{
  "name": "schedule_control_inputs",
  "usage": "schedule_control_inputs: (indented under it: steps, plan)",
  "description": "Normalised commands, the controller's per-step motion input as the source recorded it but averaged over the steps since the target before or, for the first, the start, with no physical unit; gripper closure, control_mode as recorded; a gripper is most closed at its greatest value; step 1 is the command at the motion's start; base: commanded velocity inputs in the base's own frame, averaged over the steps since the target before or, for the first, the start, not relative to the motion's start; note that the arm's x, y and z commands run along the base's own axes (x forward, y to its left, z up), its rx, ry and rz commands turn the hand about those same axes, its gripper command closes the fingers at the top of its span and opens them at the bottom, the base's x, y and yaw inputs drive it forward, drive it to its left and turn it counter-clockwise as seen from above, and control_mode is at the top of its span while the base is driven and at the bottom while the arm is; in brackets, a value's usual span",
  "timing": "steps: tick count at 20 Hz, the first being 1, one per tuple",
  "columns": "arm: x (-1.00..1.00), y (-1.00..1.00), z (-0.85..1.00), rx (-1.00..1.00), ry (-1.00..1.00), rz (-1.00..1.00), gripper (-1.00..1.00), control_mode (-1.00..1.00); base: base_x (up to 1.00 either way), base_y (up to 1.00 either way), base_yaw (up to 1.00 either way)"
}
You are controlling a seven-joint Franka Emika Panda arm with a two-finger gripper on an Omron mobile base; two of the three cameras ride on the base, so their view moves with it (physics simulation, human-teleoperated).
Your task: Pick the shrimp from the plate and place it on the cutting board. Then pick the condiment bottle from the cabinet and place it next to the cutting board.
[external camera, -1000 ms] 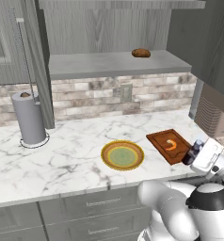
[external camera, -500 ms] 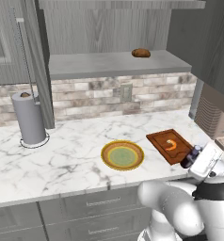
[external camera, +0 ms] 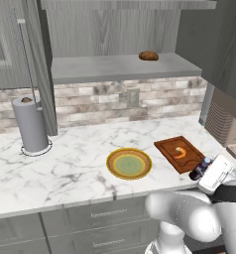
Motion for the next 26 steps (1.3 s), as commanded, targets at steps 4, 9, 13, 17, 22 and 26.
schedule_control_inputs:
  steps: [4,9,13,17,22,26]
  plan:
    - [0.01,-0.10,-0.18,0.00,-0.02,0.00,1.00,-1.00,0.00,0.00,0.00]
    - [0.07,-0.13,-0.11,0.00,-0.01,0.00,1.00,-1.00,0.00,0.00,0.00]
    - [0.13,-0.13,-0.07,0.00,0.00,0.00,1.00,-1.00,0.00,0.00,0.00]
    - [0.16,-0.09,-0.06,0.00,0.00,0.00,1.00,-1.00,0.00,0.00,0.00]
    - [0.17,-0.06,-0.13,0.00,-0.01,0.00,1.00,-1.00,0.00,0.00,0.00]
    - [0.16,-0.05,-0.20,0.00,-0.03,0.00,1.00,-1.00,0.00,0.00,0.00]
